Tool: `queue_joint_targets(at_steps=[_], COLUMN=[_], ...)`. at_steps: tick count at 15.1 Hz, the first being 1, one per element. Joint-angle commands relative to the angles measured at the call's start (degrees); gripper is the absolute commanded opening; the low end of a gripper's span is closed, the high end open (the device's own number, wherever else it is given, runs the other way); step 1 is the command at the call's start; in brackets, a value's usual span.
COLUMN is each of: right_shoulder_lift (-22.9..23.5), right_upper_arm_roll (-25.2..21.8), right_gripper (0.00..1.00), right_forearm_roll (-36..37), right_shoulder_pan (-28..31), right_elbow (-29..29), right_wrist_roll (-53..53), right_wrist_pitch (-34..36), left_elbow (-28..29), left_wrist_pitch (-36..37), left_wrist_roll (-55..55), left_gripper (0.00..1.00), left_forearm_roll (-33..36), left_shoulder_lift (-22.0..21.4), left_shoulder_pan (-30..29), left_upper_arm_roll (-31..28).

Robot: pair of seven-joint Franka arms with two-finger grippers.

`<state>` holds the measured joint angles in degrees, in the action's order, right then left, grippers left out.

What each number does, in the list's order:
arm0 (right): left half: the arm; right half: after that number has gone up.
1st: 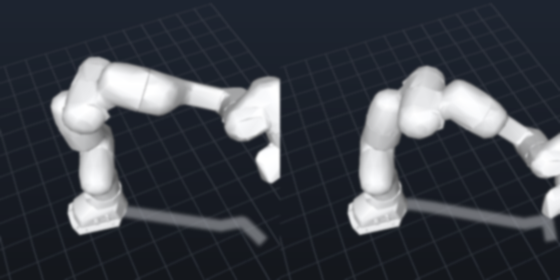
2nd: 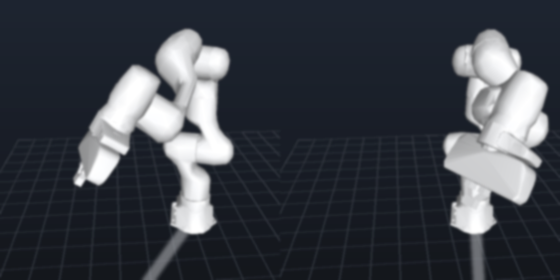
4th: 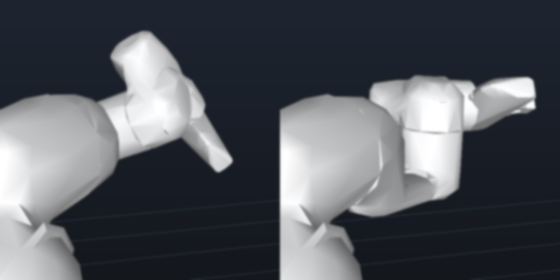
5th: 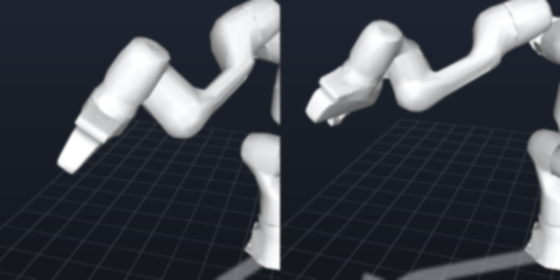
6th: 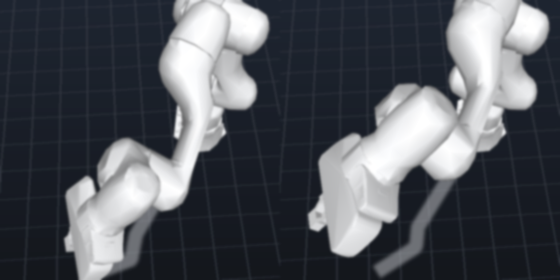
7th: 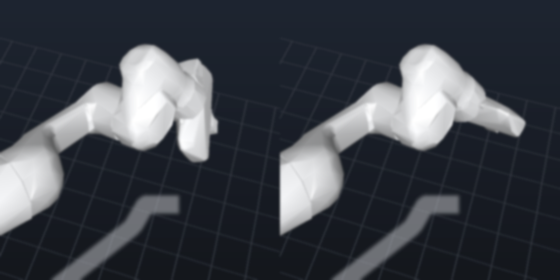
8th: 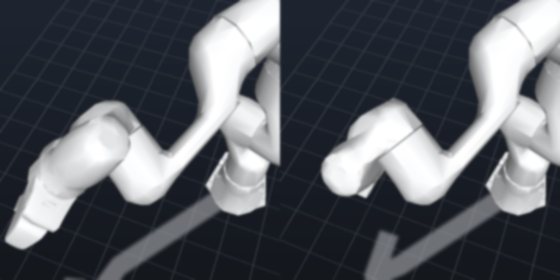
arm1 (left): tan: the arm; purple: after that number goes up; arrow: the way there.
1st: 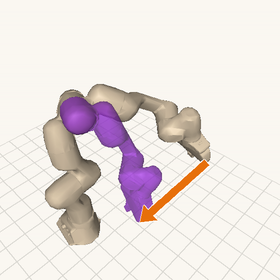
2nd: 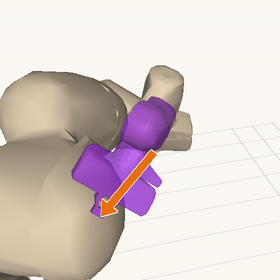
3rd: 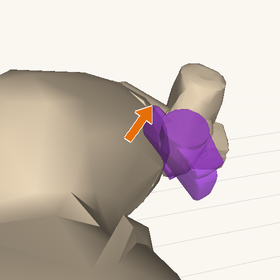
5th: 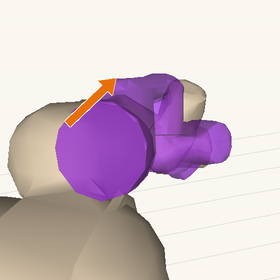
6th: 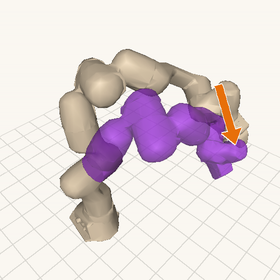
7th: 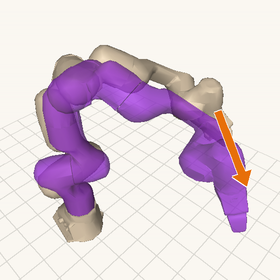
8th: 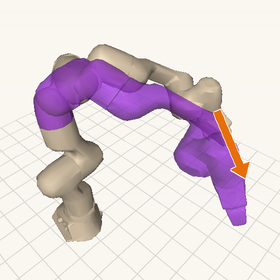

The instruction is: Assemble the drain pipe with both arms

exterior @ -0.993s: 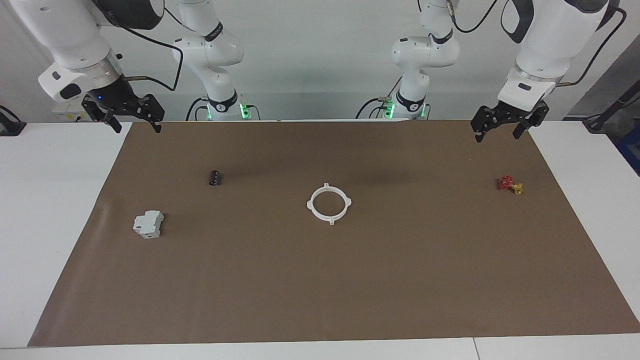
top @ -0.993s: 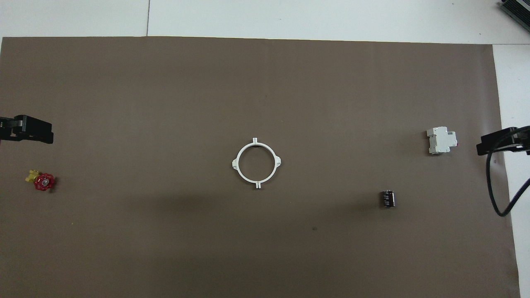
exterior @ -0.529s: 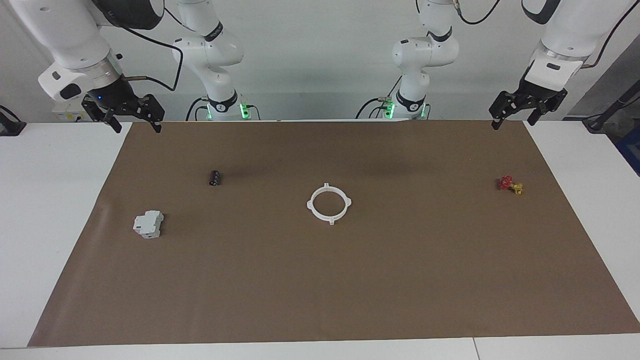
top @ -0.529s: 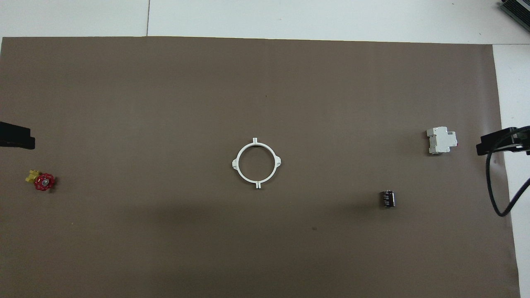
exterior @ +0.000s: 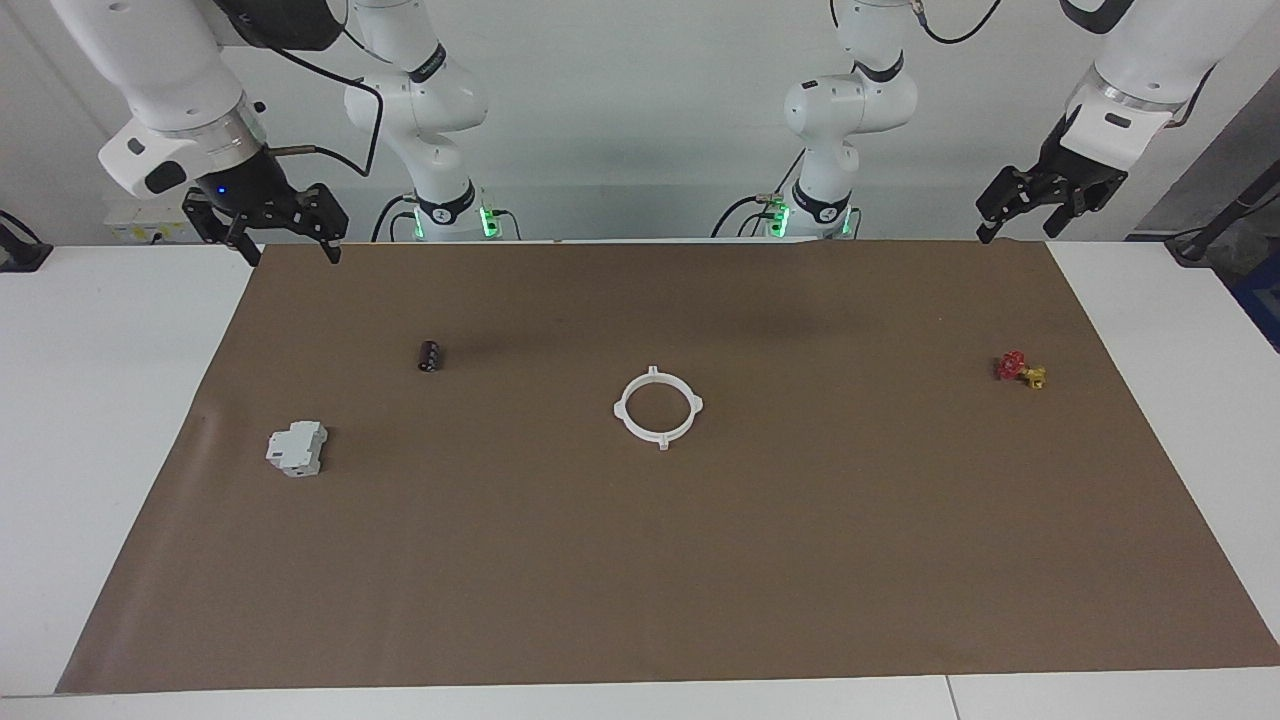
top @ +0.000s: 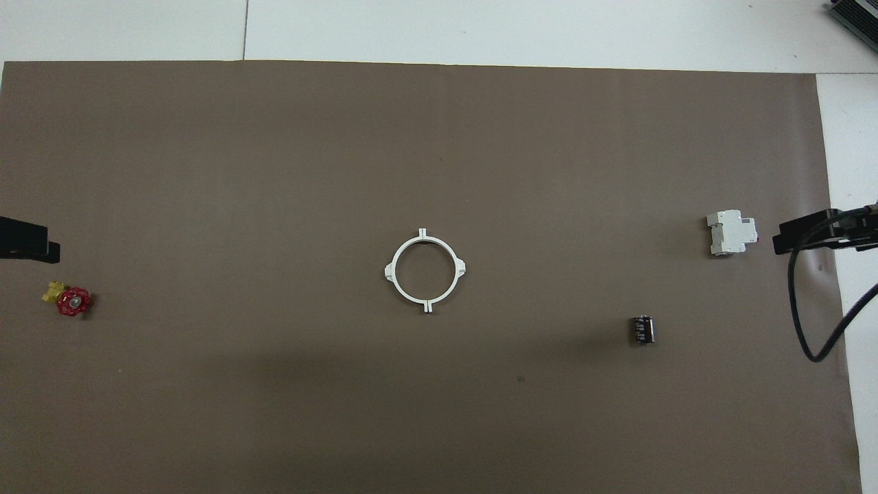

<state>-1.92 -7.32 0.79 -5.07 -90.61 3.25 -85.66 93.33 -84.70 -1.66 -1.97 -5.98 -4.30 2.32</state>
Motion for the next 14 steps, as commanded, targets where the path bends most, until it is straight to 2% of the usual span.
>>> queue_joint_targets(at_steps=[1,14], right_shoulder_lift=[-0.1,-0.63], right_upper_arm_roll=[0.03,-0.06], right_gripper=[1.0,1.0], right_forearm_roll=[-1.32,-0.27], right_shoulder_pan=[0.67,0.06], right_elbow=[1.04,-0.01], right_wrist_roll=[-0.62,-0.53], right_wrist_pitch=[-0.38,-0.65], left_elbow=[1.5,1.24], left_wrist_pitch=[2.08,2.7], left_wrist_roll=[0.52,-0.1], left_gripper=[1.0,1.0], left_forearm_roll=[-1.2,-1.2], left_shoulder_lift=[-2.01,-1.31], left_shoulder_pan=[-1.15,-0.79], left_upper_arm_roll=[0.85,1.46])
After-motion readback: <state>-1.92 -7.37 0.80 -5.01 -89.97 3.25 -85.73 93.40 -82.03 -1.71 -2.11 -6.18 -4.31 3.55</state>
